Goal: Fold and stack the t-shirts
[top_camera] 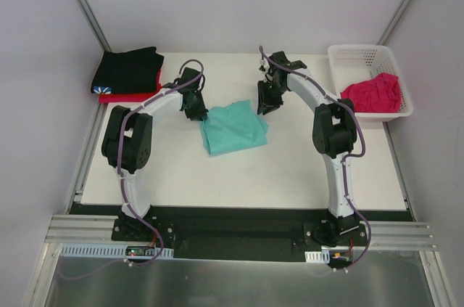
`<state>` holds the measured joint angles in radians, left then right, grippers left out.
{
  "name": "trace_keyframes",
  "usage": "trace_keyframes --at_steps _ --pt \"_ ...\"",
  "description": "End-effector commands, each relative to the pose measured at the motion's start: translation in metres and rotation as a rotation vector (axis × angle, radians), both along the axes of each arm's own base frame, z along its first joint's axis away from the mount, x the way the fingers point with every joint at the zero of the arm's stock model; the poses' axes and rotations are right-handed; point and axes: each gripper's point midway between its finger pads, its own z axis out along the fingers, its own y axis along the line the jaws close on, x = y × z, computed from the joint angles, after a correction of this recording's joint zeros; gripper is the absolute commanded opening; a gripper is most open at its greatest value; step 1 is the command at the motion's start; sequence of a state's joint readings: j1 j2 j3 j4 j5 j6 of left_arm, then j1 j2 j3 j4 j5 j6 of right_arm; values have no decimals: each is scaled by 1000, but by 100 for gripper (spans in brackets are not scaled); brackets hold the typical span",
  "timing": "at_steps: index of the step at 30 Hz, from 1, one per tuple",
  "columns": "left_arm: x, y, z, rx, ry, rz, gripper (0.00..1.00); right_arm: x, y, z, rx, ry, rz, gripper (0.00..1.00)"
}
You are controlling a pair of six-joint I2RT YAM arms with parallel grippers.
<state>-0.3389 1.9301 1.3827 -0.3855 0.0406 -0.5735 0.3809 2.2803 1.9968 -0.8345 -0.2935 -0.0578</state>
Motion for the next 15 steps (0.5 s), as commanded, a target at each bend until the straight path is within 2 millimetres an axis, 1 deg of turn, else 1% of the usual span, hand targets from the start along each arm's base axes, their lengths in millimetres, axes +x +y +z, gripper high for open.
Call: trace_keyframes --at_steps 1,2,3,6,7,12,13,15 --pt "19 -2 -1 -3 -39 30 15 -1 -5 34 33 -55 9 29" --pt "20 -2 -1 -1 -42 32 13 -1 -5 34 35 -54 7 28" --pt "21 -2 -1 1 -44 30 8 -1 -7 33 34 -51 4 28" --pt "21 0 -2 11 -46 31 3 -2 -7 33 37 -48 4 27" --pt "20 1 -2 12 -45 30 0 -1 -7 33 38 -49 1 27" --pt "15 3 -1 12 -43 30 0 -4 -7 32 44 -40 -1 26" --pt "14 3 4 9 -53 30 0 -4 -7 33 44 -41 -1 25" --pt "10 4 7 8 -57 29 0 -5 -7 34 45 -40 -5 25"
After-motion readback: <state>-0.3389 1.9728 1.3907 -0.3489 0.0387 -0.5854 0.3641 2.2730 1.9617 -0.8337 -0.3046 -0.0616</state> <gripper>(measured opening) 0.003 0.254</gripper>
